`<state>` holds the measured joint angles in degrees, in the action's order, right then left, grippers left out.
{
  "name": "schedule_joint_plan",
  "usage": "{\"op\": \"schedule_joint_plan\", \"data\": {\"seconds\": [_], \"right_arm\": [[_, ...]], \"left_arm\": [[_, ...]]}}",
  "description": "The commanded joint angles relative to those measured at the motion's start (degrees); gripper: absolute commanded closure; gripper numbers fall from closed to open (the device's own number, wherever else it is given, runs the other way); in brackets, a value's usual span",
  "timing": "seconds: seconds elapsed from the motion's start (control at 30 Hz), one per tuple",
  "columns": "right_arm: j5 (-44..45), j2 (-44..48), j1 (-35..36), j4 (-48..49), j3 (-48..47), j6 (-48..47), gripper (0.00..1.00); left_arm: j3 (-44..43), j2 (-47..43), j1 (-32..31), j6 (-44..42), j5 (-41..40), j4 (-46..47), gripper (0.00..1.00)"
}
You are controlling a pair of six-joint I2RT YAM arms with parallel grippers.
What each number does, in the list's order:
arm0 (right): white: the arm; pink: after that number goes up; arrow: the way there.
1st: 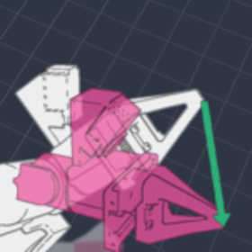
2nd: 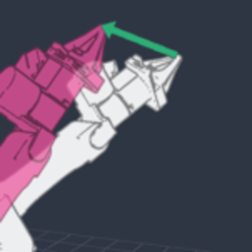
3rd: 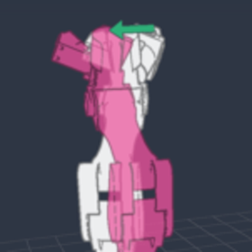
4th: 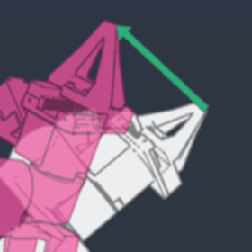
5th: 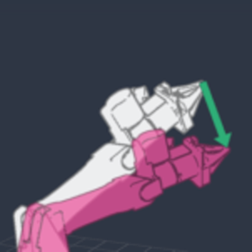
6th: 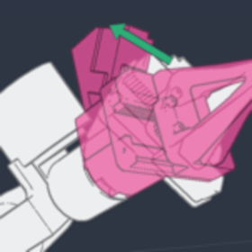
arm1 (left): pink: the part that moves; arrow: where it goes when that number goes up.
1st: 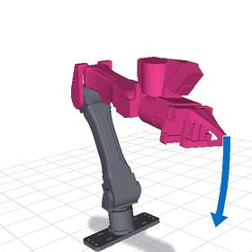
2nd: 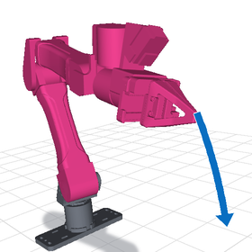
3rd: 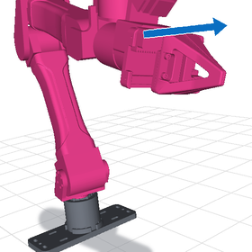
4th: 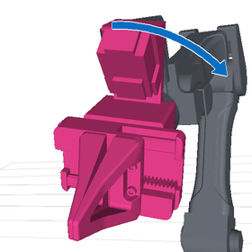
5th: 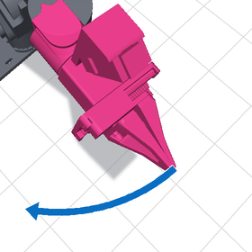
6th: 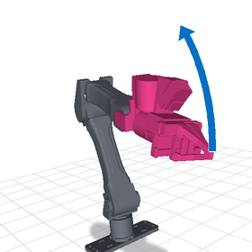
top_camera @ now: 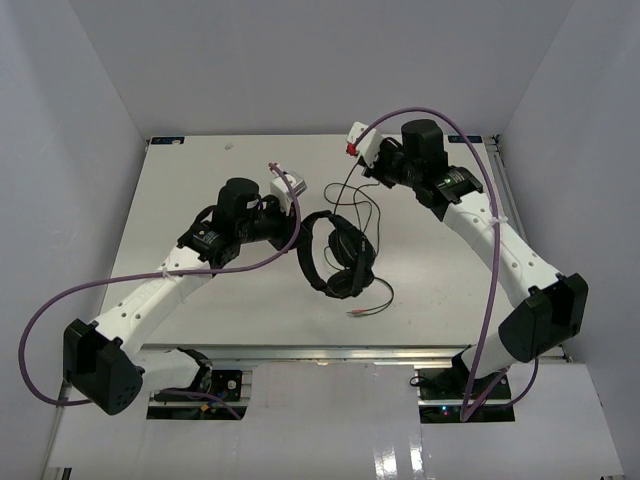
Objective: Wrap the headphones
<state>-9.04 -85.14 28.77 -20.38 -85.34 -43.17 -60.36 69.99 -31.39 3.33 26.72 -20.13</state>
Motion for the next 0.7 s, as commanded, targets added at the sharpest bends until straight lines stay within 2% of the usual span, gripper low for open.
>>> {"op": "schedule_joint_plan", "data": {"seconds": [0.0,0.4,0.67], "right_arm": [[-8.39,-1.82,-1.51,2.54,-1.58,7.45,0.92],[-12.97,-6.58,-1.43,2.01,-6.33,12.37,0.92],[-11.9,-8.79,-1.17,3.22,-4.34,13.94,0.92]], "left_arm": [[0.84,-2.54,-0.24,-0.07,3.33,2.39,1.0],[0.06,4.73,-3.41,0.45,4.83,2.46,1.0],[-2.02,4.44,-4.58,0.91,3.94,2.37,1.0]]}}
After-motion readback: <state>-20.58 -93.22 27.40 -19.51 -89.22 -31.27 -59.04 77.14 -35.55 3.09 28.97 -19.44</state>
